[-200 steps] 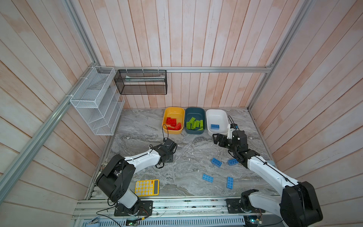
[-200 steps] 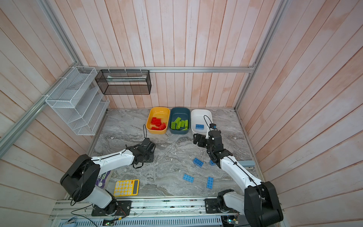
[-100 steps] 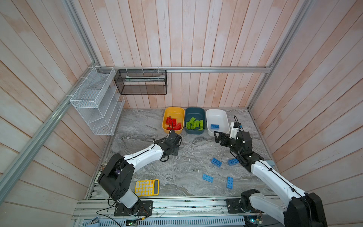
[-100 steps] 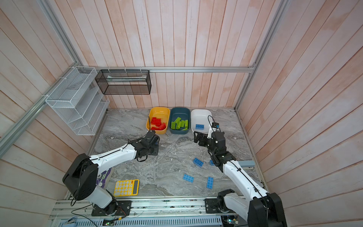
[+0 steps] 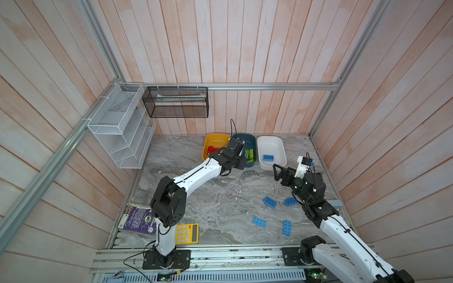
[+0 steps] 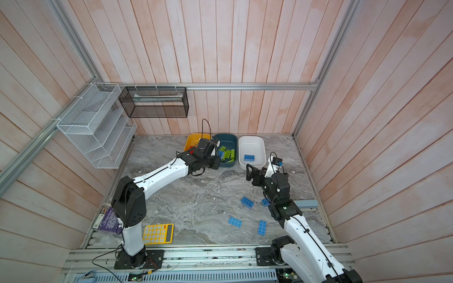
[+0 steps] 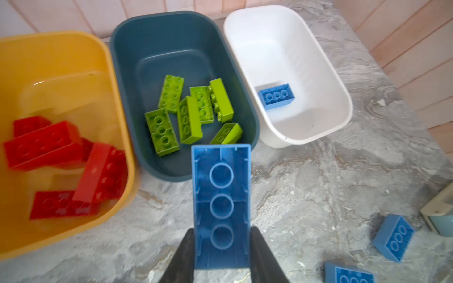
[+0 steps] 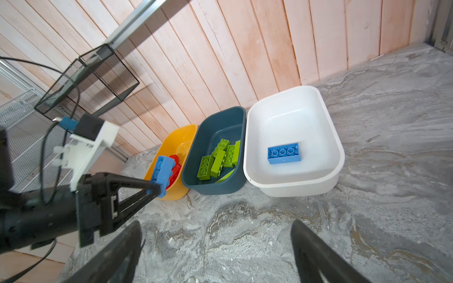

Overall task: Sort the legos into containers by color
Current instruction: Place the lego in the container.

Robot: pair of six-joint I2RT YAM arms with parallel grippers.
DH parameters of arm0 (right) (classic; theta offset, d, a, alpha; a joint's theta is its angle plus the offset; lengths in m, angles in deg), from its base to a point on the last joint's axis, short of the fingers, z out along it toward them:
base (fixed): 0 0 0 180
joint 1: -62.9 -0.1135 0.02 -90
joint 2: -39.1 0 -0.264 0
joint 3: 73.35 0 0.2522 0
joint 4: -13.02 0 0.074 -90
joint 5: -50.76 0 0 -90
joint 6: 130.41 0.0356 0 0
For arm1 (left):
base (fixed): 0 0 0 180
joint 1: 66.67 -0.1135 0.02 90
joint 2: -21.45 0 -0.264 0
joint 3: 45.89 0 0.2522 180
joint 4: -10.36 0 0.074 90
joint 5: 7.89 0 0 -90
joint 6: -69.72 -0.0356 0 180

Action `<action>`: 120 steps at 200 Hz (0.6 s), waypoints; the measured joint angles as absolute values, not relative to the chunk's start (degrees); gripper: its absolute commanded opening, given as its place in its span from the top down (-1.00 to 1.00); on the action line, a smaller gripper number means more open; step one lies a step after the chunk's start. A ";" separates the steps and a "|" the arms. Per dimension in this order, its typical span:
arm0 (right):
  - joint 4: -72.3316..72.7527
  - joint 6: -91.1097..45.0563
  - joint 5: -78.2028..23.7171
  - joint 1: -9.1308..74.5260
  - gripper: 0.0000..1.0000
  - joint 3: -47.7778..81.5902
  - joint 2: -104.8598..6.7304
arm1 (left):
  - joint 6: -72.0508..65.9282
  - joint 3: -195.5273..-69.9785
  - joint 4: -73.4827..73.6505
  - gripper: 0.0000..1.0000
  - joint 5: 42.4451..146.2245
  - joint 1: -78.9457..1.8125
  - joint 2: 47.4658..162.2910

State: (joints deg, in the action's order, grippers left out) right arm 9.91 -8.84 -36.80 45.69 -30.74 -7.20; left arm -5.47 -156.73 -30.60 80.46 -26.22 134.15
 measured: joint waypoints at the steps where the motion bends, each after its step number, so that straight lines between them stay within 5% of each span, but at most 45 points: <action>1: 9.87 -8.82 -36.78 45.69 -0.90 -30.79 -7.07 | -5.56 -157.25 -30.51 0.51 80.59 -26.20 134.53; 120: -0.25 -11.18 -36.37 45.69 -0.90 -30.24 -2.46 | -8.77 -200.61 -30.93 0.48 93.85 -24.80 169.13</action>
State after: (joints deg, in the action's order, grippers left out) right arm -0.25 -11.18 -36.37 45.69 -30.24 -2.46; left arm -8.77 -200.61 -30.93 93.85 -24.80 169.13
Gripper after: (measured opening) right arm 0.947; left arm 0.341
